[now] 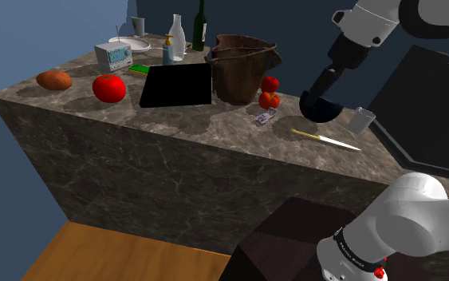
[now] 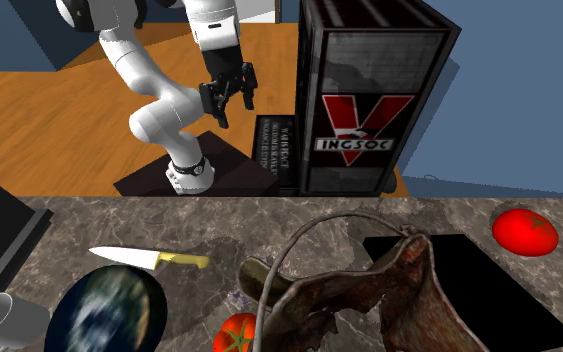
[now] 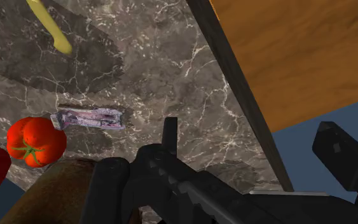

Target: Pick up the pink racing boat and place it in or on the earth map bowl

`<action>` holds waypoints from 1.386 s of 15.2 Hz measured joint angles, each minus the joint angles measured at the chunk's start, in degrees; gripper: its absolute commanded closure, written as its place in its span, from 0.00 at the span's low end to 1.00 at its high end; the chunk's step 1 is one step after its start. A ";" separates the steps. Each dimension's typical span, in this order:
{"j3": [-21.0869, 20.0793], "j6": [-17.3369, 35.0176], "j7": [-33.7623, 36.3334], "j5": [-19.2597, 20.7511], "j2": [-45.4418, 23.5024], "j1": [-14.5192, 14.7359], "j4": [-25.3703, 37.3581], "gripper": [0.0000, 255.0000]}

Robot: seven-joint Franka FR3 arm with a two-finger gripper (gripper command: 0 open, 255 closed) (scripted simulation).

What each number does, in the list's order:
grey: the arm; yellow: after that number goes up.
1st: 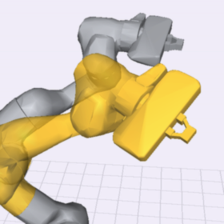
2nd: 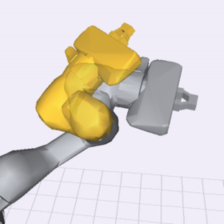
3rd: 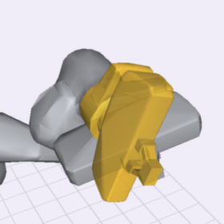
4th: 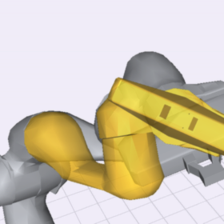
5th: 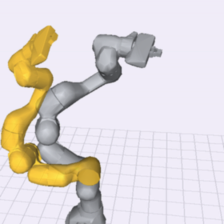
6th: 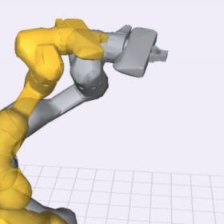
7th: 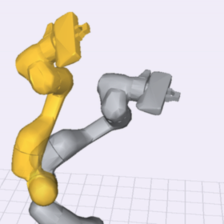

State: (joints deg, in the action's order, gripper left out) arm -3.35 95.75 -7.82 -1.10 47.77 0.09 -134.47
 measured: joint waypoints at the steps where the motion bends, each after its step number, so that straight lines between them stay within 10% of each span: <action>1: 0.00 0.00 0.00 0.00 0.00 0.00 0.00 0.00; 21: 28.94 24.82 -63.34 12.29 -24.14 11.39 -0.99 0.00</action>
State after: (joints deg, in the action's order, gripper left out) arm 25.59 120.57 -71.16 11.19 23.63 11.48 -135.47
